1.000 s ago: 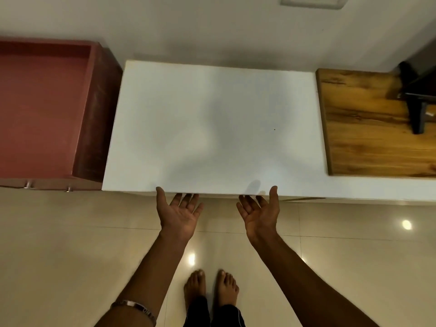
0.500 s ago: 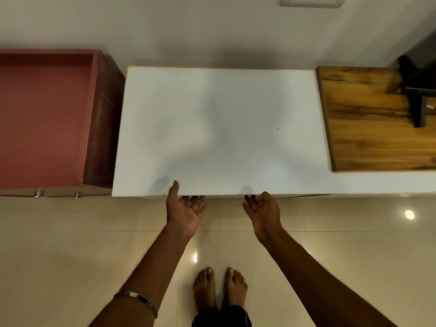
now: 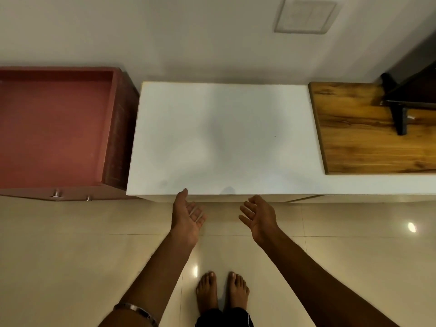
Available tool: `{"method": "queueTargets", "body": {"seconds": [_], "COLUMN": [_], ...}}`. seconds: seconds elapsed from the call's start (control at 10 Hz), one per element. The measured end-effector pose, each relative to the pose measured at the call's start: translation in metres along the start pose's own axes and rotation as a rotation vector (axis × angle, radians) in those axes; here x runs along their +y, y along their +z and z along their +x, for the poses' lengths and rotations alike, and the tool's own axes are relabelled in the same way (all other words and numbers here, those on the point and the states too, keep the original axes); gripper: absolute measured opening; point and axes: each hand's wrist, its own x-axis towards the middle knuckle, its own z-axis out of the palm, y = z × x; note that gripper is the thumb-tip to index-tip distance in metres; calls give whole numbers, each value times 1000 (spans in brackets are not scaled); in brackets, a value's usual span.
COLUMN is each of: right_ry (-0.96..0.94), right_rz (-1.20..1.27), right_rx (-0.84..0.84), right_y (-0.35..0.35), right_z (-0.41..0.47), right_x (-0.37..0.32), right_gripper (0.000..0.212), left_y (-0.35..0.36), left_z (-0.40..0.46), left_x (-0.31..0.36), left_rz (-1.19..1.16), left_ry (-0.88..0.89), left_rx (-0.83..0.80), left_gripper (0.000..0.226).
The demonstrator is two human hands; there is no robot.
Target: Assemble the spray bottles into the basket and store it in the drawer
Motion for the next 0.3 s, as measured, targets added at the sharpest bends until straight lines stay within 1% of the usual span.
{"method": "queueTargets", "body": {"seconds": [0.1, 0.2, 0.3], "right_ry": [-112, -309, -555], "right_rz": [-255, -614, -997], "right_rx": [-37, -55, -73], "right_y": [7, 16, 25], "right_z": [-24, -43, -59], "right_x": [-16, -41, -70], "right_gripper": [8, 36, 57], "left_y": [4, 13, 19], "left_z": [-19, -35, -54], "left_x": [7, 27, 49], "left_rz": [214, 601, 989], "left_ry": [127, 335, 593], "left_rx": [-24, -81, -19], "left_gripper": [45, 39, 55]}}
